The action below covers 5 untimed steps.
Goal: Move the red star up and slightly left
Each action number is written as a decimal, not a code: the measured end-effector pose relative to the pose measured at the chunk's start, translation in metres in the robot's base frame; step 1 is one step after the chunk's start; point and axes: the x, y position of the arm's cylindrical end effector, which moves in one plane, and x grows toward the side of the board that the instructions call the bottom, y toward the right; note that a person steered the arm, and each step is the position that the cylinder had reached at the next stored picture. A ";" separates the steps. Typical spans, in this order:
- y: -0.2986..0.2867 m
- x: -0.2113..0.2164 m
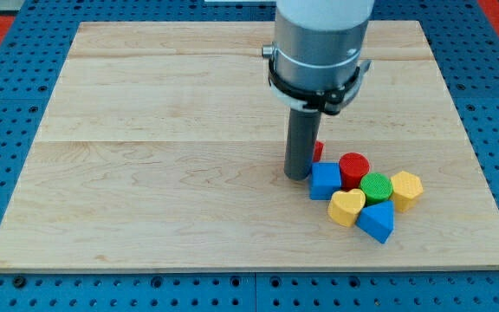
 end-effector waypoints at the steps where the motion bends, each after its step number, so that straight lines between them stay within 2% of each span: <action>1: 0.000 -0.028; 4: 0.029 -0.116; 5: 0.036 -0.120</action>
